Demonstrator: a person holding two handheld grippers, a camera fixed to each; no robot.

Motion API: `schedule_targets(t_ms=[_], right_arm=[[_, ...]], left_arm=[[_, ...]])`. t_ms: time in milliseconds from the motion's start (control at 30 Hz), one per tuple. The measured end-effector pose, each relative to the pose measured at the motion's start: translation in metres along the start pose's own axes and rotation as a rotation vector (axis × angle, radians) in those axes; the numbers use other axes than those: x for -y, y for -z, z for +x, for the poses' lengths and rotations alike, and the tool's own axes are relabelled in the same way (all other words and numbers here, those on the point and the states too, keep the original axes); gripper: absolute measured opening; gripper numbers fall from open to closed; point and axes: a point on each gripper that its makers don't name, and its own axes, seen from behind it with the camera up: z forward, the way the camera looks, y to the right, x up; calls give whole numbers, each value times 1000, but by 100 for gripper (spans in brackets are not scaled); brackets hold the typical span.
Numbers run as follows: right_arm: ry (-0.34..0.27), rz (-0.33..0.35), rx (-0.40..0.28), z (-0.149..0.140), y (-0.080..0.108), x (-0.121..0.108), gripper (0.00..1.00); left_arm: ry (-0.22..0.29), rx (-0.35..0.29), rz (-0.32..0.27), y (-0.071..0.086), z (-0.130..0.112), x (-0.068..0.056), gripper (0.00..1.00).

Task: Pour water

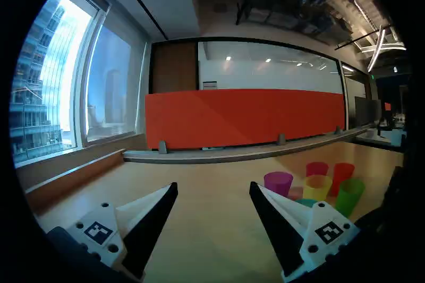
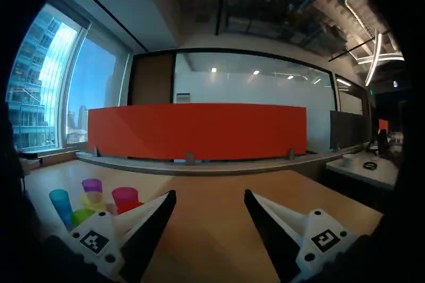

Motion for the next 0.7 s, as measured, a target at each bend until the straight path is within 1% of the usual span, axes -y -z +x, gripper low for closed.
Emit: schedule_targets(t_ms=[200, 400, 567, 700], right_arm=[[3, 6, 2, 28, -1, 0, 99], [3, 22, 10, 60, -5, 4, 99], [9, 35, 14, 89, -9, 7, 99], [10, 42, 19, 110, -13, 10, 99]], left_arm=[[7, -6, -4, -8, 31, 1, 100], [18, -18, -11, -19, 72, 2, 100], [7, -27, -18, -27, 106, 2, 100], [-6, -29, -12, -32, 134, 4, 100]])
